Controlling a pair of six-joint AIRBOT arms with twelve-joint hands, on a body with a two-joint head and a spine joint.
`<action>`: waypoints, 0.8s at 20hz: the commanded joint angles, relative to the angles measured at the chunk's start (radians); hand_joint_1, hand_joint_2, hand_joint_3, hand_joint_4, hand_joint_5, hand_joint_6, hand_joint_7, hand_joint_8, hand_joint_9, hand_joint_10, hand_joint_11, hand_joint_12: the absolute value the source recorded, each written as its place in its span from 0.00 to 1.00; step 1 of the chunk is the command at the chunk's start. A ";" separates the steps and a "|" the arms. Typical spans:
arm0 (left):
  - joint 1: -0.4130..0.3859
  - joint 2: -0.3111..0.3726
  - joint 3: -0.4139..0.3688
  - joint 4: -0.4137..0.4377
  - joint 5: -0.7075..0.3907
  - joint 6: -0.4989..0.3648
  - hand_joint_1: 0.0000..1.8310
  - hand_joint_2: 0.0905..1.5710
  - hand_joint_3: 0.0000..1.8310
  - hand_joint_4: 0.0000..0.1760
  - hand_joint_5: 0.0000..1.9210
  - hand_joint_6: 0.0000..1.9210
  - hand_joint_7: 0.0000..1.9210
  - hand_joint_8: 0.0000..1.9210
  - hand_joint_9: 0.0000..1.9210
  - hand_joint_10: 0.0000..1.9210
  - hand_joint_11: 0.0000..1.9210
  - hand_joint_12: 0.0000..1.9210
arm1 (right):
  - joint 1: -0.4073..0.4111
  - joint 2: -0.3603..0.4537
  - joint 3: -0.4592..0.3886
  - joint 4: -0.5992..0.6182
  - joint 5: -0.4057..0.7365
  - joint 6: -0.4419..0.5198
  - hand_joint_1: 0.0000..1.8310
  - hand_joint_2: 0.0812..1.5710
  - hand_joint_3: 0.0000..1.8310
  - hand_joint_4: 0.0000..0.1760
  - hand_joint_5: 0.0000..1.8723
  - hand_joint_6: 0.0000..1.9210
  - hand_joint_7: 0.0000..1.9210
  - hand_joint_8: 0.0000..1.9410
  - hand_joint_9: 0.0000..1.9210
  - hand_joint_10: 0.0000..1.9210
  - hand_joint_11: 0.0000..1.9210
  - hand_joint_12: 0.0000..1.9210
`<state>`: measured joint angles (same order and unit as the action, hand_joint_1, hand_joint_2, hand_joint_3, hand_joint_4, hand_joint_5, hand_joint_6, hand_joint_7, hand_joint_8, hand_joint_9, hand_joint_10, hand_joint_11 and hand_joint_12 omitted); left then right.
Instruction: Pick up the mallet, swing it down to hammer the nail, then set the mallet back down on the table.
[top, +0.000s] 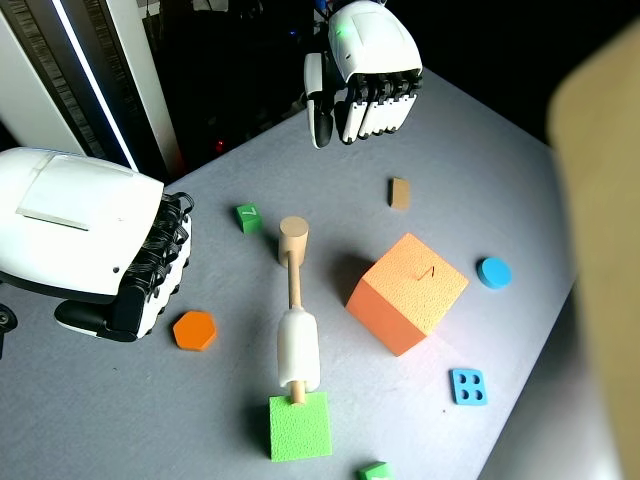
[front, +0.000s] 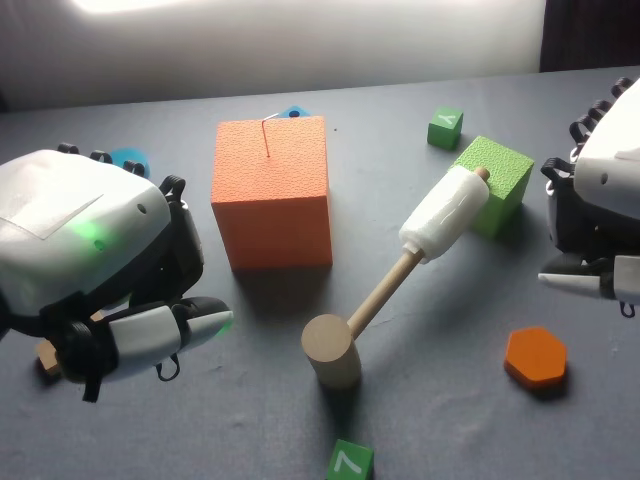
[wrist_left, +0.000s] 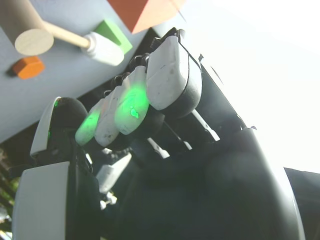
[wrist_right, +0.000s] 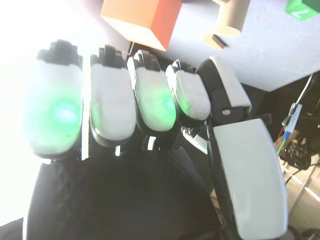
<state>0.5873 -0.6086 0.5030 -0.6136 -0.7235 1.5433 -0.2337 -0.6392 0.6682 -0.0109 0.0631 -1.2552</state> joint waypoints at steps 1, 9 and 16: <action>-0.008 0.004 0.006 0.023 -0.076 0.003 0.00 0.69 0.08 0.00 0.02 0.03 0.02 0.03 0.02 0.03 0.00 0.12 | 0.018 0.008 -0.003 0.001 0.106 -0.005 0.00 0.71 0.12 0.00 0.06 0.03 0.04 0.03 0.03 0.01 0.00 0.07; -0.003 0.004 0.013 0.013 -0.031 -0.019 0.00 0.74 0.00 0.00 0.02 0.00 0.02 0.00 0.02 0.00 0.00 0.08 | 0.018 0.008 -0.002 0.001 0.105 -0.009 0.00 0.79 0.00 0.00 0.07 0.00 0.05 0.00 0.02 0.00 0.00 0.04; 0.011 0.003 0.106 0.282 0.082 -0.255 0.00 0.74 0.00 0.00 0.03 0.00 0.04 0.01 0.04 0.01 0.02 0.08 | 0.025 -0.015 0.013 0.001 0.063 -0.021 0.30 0.73 0.00 0.00 0.04 0.00 0.02 0.00 0.00 0.00 0.00 0.00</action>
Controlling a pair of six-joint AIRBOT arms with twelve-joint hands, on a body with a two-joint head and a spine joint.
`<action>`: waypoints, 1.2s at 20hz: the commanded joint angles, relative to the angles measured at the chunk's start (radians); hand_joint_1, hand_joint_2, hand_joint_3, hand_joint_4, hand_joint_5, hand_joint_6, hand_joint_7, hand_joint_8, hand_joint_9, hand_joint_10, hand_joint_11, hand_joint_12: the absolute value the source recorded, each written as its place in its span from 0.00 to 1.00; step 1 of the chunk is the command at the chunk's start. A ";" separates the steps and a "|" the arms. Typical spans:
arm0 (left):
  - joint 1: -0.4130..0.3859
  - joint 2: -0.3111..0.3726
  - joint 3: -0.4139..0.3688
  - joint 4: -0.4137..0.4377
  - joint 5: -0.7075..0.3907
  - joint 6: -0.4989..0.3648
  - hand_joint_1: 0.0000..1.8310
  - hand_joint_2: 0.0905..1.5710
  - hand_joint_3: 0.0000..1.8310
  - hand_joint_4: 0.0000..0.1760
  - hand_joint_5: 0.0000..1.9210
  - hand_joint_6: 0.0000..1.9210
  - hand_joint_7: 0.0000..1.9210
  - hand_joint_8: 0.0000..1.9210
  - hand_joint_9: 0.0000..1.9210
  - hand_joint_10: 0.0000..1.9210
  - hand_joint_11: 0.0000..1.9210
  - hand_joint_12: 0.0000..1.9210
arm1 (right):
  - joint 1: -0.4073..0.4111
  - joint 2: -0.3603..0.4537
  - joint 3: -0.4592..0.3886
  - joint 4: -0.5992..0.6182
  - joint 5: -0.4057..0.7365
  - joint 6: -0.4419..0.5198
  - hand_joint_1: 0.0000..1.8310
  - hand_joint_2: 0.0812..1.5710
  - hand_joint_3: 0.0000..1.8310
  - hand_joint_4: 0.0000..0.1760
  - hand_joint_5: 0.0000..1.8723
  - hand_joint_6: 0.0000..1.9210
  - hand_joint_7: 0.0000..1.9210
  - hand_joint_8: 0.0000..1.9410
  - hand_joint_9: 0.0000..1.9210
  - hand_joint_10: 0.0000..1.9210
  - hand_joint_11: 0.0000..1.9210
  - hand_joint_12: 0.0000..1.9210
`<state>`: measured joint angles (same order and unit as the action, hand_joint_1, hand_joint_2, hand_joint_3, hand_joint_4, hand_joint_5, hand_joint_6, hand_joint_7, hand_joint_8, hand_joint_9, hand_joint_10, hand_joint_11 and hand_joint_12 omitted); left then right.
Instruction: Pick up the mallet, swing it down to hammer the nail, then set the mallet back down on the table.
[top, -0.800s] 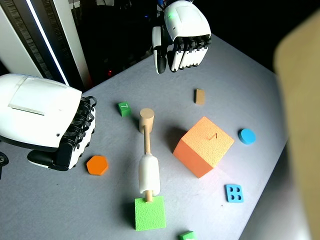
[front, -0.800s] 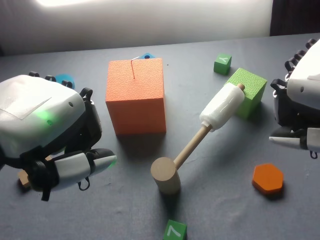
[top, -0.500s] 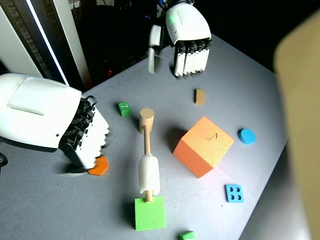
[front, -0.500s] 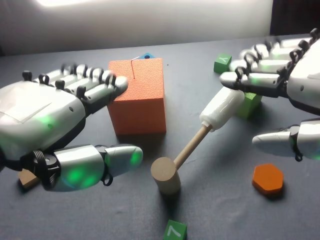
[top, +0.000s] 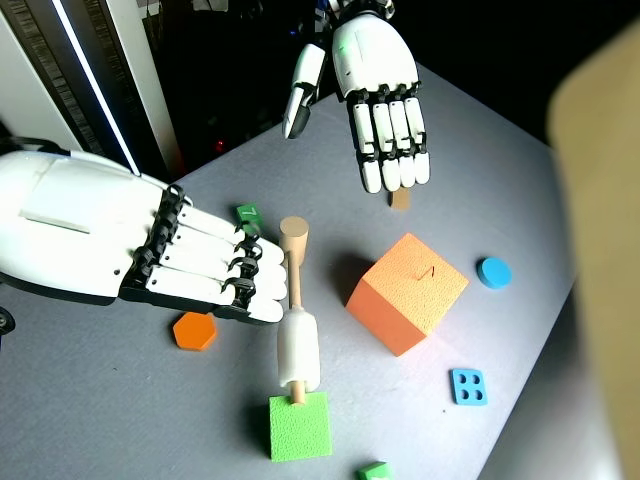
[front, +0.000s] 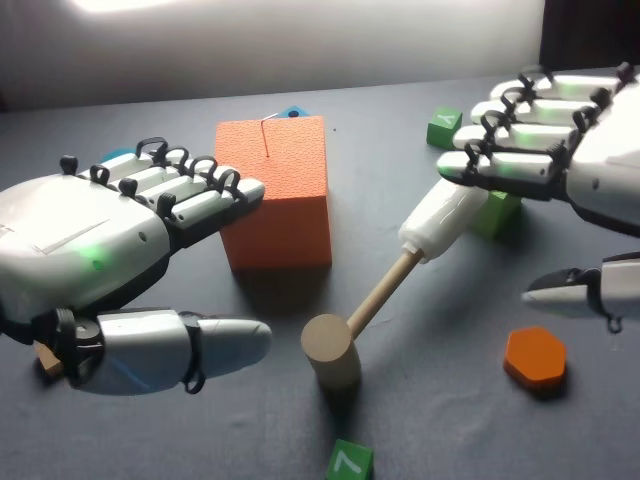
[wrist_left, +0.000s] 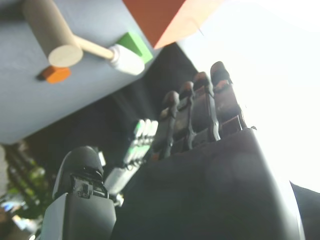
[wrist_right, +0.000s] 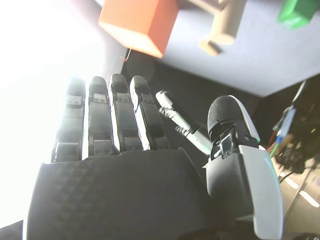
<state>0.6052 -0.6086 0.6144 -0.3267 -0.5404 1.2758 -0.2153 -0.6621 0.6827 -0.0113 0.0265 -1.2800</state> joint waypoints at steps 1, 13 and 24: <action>-0.002 0.003 0.012 0.046 -0.092 -0.032 0.00 0.74 0.00 0.00 0.04 0.01 0.04 0.00 0.04 0.00 0.02 0.08 | 0.017 -0.001 0.006 0.001 0.088 0.001 0.44 0.70 0.00 0.00 0.03 0.00 0.00 0.00 0.00 0.00 0.00 0.00; 0.049 -0.099 0.207 0.476 -0.131 -0.442 0.00 0.76 0.00 0.00 0.03 0.00 0.03 0.00 0.03 0.00 0.00 0.07 | 0.027 -0.133 0.217 -1.413 -0.047 1.486 0.68 0.61 0.00 0.00 0.05 0.00 0.01 0.00 0.00 0.00 0.00 0.13; 0.066 -0.176 0.326 0.476 -0.178 -0.460 0.00 0.77 0.00 0.00 0.05 0.00 0.05 0.00 0.05 0.00 0.02 0.08 | 0.022 -0.326 0.246 -0.973 -0.217 0.984 0.69 0.62 0.00 0.00 0.06 0.00 0.02 0.00 0.00 0.00 0.00 0.13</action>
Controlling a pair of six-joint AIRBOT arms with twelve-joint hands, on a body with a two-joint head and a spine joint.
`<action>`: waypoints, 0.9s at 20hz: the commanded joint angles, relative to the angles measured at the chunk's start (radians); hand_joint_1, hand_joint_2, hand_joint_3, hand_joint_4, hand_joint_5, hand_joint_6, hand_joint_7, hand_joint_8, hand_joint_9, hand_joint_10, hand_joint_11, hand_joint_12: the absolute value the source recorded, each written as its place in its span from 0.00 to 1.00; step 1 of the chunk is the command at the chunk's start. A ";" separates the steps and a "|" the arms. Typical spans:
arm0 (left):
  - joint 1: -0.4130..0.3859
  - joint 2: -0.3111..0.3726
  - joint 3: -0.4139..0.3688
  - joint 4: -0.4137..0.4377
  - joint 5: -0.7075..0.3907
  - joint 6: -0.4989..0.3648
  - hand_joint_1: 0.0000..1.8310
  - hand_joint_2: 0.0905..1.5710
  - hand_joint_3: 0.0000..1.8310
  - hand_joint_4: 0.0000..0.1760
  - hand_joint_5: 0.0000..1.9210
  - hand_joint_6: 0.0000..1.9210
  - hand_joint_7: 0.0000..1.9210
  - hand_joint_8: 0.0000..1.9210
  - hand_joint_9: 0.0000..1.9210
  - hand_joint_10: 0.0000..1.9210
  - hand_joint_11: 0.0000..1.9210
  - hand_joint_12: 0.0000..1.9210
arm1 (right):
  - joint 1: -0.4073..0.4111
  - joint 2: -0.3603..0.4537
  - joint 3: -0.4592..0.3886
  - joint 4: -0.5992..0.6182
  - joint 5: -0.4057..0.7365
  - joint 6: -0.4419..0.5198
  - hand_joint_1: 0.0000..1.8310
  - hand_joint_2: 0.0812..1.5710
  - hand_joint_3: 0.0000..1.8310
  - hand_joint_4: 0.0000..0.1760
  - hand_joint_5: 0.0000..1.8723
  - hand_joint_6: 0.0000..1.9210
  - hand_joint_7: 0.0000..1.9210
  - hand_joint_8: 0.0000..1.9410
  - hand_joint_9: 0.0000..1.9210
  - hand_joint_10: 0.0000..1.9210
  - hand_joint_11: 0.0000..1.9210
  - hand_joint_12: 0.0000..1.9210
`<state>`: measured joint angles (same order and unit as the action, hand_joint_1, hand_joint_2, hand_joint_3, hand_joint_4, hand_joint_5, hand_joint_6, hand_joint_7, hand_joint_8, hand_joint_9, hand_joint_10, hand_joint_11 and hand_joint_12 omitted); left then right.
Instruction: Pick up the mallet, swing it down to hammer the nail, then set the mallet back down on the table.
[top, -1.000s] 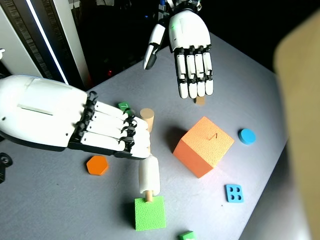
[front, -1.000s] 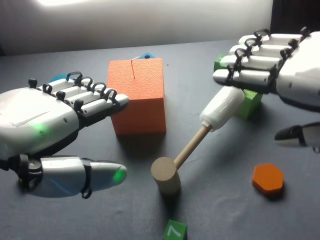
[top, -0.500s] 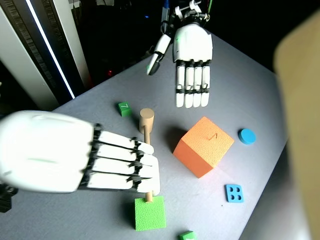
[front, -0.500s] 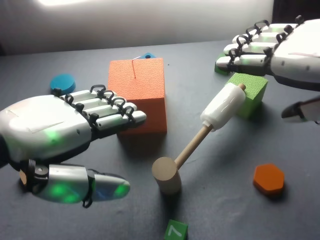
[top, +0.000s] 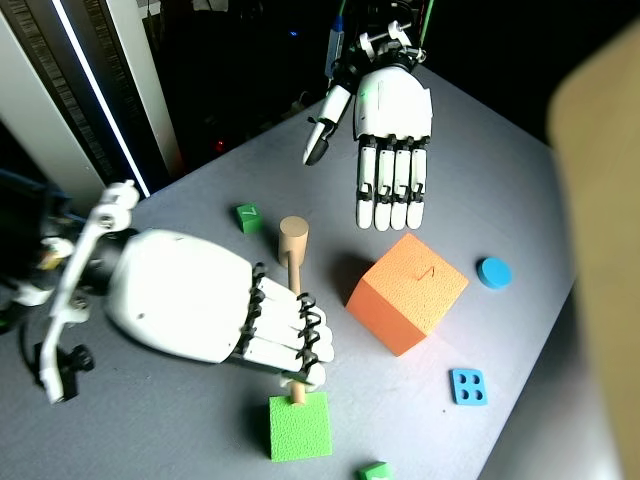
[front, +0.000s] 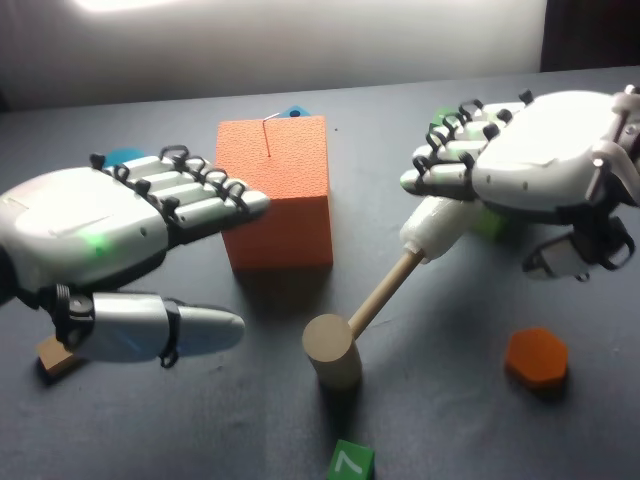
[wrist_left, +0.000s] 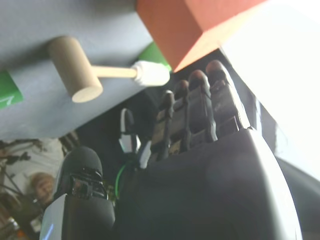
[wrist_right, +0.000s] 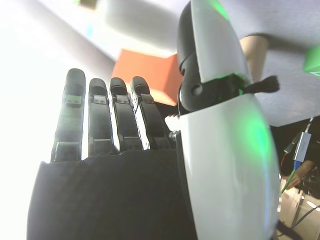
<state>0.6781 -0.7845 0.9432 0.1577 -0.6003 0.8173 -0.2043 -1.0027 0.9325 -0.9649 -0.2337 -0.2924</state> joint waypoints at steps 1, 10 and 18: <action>-0.008 -0.005 0.003 -0.008 -0.118 0.001 0.00 0.77 0.00 0.00 0.05 0.00 0.05 0.00 0.05 0.00 0.02 0.08 | 0.013 -0.004 0.002 -0.020 0.040 -0.009 0.69 0.62 0.00 0.00 0.06 0.00 0.03 0.00 0.00 0.00 0.00 0.15; -0.050 -0.065 0.059 -0.008 -0.098 0.023 0.00 0.77 0.00 0.00 0.05 0.00 0.05 0.00 0.05 0.00 0.02 0.08 | 0.016 -0.099 0.084 0.160 0.012 -0.127 0.74 0.62 0.00 0.00 0.07 0.00 0.05 0.00 0.02 0.00 0.00 0.23; -0.065 -0.105 0.103 -0.008 -0.075 0.033 0.00 0.77 0.00 0.00 0.05 0.00 0.05 0.00 0.05 0.00 0.03 0.09 | -0.012 -0.188 0.194 0.329 0.004 -0.272 0.74 0.61 0.00 0.00 0.10 0.01 0.07 0.00 0.05 0.01 0.00 0.31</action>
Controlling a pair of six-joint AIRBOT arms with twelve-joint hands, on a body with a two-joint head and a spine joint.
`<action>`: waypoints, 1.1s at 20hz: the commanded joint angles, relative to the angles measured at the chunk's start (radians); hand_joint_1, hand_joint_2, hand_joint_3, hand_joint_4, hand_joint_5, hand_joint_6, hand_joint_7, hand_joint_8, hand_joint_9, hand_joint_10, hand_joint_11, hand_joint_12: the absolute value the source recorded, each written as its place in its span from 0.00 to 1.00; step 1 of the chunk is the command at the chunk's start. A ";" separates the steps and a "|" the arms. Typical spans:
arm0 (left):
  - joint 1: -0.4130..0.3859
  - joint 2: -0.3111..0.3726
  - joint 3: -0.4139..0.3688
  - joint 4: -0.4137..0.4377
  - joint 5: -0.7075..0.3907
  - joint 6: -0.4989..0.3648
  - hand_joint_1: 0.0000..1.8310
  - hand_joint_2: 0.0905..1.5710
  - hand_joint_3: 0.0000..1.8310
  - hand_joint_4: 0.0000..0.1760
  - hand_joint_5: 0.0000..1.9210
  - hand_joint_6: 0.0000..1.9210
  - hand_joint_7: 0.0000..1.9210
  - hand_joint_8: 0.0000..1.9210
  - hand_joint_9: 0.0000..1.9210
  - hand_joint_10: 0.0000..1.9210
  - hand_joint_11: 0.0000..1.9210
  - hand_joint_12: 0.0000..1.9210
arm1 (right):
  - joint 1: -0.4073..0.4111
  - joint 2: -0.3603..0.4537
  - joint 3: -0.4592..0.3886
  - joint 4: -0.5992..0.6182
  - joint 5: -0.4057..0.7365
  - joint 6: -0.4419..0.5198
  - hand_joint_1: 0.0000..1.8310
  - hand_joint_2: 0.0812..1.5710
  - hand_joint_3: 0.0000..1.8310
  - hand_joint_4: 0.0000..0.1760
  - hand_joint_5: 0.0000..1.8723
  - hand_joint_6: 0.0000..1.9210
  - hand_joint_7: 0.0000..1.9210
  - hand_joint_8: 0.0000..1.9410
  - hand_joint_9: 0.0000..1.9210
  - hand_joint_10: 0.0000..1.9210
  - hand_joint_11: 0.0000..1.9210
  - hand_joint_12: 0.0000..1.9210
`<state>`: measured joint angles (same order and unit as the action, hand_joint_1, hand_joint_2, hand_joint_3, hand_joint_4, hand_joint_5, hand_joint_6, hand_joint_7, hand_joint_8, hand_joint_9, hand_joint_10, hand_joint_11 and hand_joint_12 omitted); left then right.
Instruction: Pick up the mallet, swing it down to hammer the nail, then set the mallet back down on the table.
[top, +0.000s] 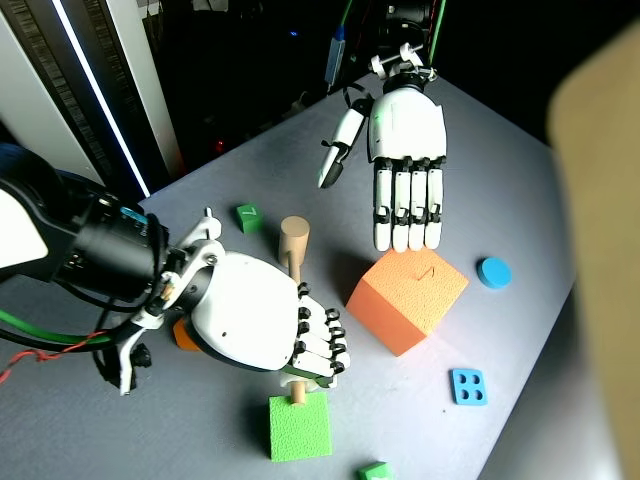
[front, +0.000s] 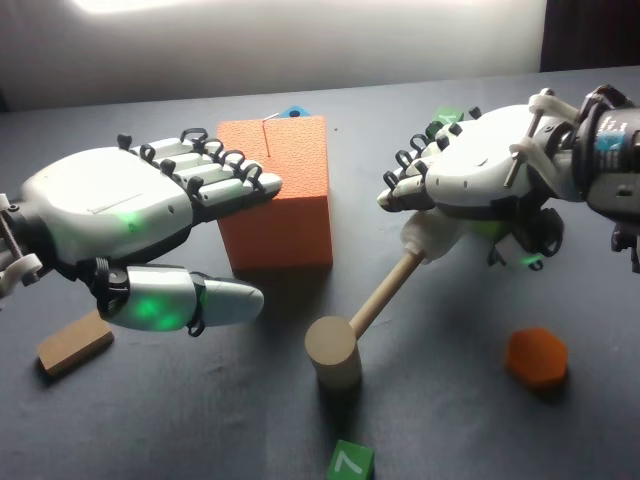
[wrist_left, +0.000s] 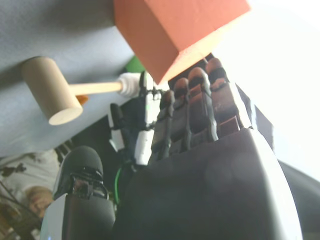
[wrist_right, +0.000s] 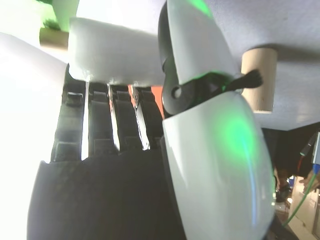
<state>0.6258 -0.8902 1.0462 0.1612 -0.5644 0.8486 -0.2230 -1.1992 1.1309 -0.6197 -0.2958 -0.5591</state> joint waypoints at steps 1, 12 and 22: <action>-0.013 -0.004 0.005 -0.012 -0.112 0.001 0.00 0.77 0.00 0.00 0.05 0.00 0.05 0.00 0.06 0.00 0.03 0.09 | 0.003 -0.005 0.010 -0.016 0.067 -0.007 0.75 0.61 0.00 0.00 0.11 0.00 0.07 0.00 0.05 0.01 0.00 0.33; -0.008 -0.015 0.026 -0.031 -0.111 0.020 0.00 0.77 0.00 0.00 0.05 0.00 0.05 0.00 0.05 0.00 0.01 0.09 | -0.030 -0.112 0.129 -0.011 0.088 -0.007 0.73 0.62 0.00 0.00 0.11 0.00 0.07 0.00 0.05 0.00 0.00 0.30; 0.005 -0.039 0.048 -0.062 -0.122 0.026 0.00 0.77 0.00 0.00 0.06 0.00 0.06 0.00 0.05 0.00 0.02 0.10 | -0.054 -0.149 0.162 -0.009 0.114 -0.011 0.74 0.62 0.00 0.00 0.11 0.00 0.09 0.00 0.07 0.00 0.00 0.36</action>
<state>0.6346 -0.9314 1.0908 0.1089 -0.5735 0.8715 -0.2798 -1.3525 1.2907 -0.6125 -0.2512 -0.5659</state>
